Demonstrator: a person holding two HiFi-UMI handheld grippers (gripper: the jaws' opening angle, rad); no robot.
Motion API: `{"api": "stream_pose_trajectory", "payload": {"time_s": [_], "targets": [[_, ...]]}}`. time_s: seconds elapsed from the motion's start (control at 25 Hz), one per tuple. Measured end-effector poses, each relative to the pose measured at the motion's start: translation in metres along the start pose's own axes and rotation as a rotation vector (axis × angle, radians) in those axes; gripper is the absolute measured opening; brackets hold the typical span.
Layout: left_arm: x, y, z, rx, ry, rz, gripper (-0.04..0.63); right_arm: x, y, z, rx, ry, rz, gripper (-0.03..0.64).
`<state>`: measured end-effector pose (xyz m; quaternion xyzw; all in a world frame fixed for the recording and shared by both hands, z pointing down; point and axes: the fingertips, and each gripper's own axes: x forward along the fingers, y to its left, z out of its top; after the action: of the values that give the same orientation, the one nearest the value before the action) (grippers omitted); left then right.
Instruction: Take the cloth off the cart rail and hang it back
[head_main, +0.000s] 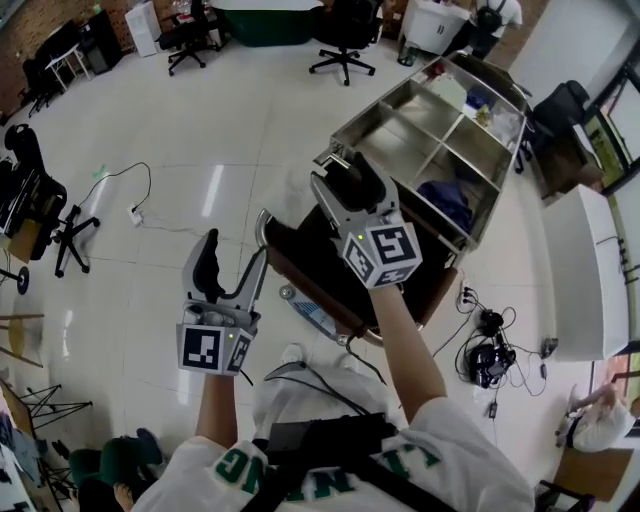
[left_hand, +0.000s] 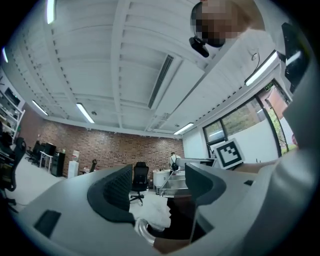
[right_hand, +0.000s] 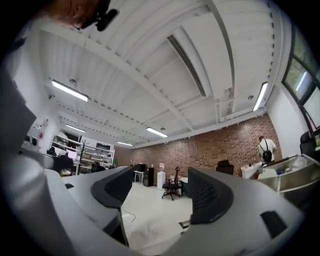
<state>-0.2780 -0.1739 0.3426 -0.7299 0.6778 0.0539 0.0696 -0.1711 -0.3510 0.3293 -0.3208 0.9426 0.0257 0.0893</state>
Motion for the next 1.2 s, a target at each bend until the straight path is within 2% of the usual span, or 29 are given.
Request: {"api": "stream_pose_trajectory", "payload": {"time_s": [0.12,0.24,0.56,0.84,1.2], "targets": [[0.021,-0.021,0.002,-0.003,-0.01,-0.08,0.331,-0.049,-0.007,0.035,-0.07,-0.062,-0.042,0.371],[0.039,-0.051,0.003,-0.011,-0.019,-0.168,0.331,-0.099,-0.018,0.054,-0.122,-0.07,-0.11,0.371],[0.071,-0.13,-0.007,-0.025,-0.01,-0.338,0.331,-0.192,-0.07,0.045,-0.149,0.02,-0.309,0.368],[0.079,-0.163,-0.01,-0.031,-0.003,-0.395,0.331,-0.226,-0.081,0.04,-0.163,0.024,-0.355,0.367],[0.077,-0.176,-0.012,-0.031,0.003,-0.407,0.331,-0.24,-0.079,0.035,-0.146,0.035,-0.349,0.365]]}}
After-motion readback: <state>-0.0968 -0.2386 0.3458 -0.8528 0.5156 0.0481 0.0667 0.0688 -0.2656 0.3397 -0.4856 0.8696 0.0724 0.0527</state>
